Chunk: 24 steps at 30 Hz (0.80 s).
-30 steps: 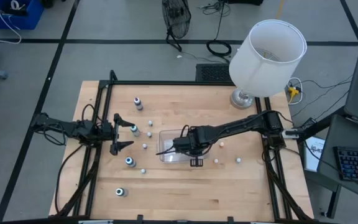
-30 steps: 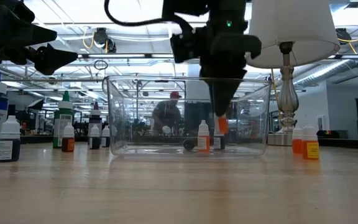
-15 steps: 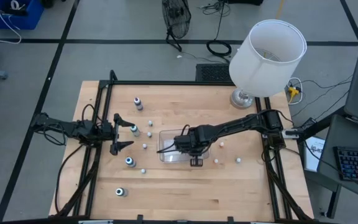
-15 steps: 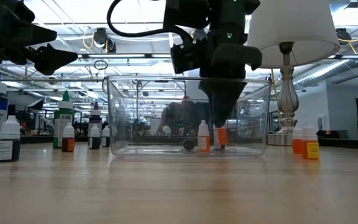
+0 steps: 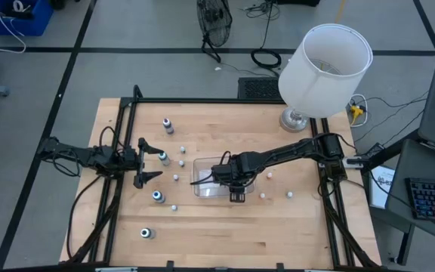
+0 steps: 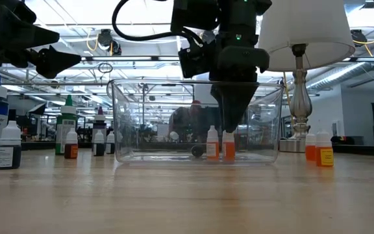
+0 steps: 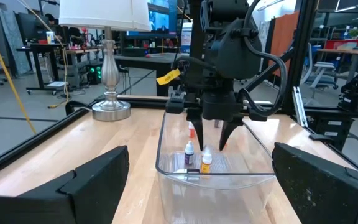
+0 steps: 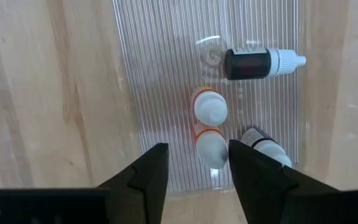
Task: Pick & Place food coloring
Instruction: Put the small orange food coloring bottle into the transparent bin
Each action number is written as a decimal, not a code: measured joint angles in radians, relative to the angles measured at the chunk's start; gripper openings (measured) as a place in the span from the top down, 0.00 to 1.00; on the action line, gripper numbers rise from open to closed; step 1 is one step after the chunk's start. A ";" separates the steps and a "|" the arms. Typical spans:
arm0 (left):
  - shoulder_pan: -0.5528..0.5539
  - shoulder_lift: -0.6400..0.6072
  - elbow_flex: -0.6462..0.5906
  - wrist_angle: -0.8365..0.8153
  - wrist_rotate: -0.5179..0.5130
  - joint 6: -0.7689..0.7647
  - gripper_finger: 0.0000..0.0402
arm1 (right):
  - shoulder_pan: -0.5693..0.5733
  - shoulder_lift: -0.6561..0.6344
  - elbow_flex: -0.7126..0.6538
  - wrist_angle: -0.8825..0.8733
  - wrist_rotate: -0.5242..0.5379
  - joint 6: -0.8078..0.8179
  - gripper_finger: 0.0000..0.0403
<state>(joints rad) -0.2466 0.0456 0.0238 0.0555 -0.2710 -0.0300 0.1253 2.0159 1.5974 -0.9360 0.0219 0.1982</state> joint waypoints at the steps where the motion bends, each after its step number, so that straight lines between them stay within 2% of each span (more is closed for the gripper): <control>1: 0.000 0.000 0.000 0.000 0.000 0.000 0.03 | 0.000 0.000 0.000 -0.001 0.000 0.004 0.60; 8: 0.000 0.000 0.000 0.000 0.000 0.000 0.03 | 0.000 -0.048 0.001 -0.087 0.001 0.033 0.61; 19: 0.000 0.000 0.000 0.000 0.000 0.000 0.03 | 0.027 -0.253 0.002 -0.229 0.001 0.232 0.61; 24: 0.000 0.000 0.000 0.000 0.000 0.000 0.03 | 0.094 -0.355 -0.086 -0.307 0.055 0.329 0.59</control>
<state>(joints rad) -0.2465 0.0456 0.0238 0.0558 -0.2710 -0.0301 0.2188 1.6608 1.5114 -1.2432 0.0772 0.5269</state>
